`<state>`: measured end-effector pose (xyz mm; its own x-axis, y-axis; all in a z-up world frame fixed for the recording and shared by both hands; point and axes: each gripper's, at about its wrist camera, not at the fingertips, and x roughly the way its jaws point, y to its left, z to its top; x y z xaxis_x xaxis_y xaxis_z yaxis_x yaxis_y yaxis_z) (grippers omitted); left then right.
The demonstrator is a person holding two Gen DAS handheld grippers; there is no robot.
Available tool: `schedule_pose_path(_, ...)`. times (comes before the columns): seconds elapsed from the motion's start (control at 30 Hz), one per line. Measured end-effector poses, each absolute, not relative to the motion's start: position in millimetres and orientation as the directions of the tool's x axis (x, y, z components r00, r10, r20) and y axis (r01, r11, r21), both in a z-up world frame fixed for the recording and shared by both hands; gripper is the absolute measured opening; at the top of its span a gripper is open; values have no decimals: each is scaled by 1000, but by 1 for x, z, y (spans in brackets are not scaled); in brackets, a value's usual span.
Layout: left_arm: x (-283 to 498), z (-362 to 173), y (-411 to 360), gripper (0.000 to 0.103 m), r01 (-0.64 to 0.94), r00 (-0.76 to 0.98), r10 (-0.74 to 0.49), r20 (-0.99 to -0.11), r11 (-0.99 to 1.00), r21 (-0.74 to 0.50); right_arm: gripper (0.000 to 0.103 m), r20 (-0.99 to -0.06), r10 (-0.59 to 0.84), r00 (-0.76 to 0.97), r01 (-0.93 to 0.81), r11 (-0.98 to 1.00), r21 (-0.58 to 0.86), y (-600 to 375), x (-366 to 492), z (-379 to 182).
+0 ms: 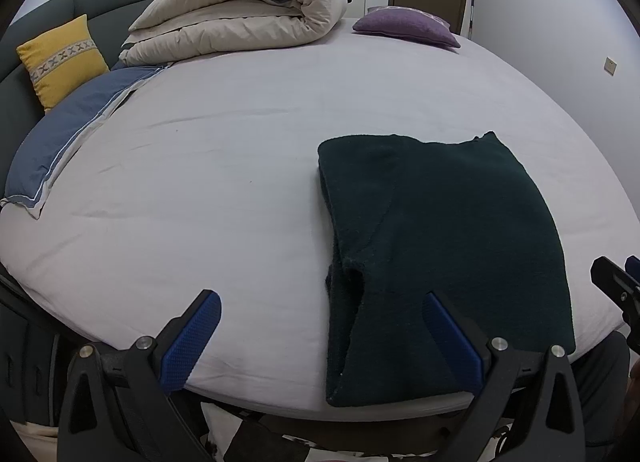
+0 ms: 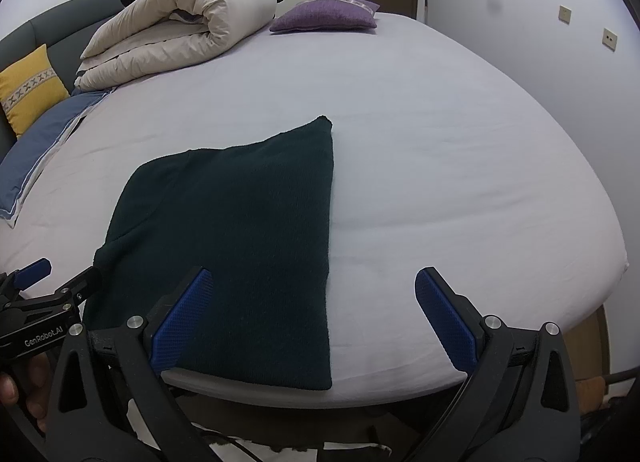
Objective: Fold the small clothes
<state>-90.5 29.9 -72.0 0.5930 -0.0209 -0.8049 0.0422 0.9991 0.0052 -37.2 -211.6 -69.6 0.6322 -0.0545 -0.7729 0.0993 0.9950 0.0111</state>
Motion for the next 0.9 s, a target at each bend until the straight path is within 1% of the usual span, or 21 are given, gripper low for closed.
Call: schedule_pose_path(0.9, -91, -70, 27, 103, 37, 600, -24, -799, 999, -2, 103, -778, -47, 627, 90, 996, 12, -207, -40, -72)
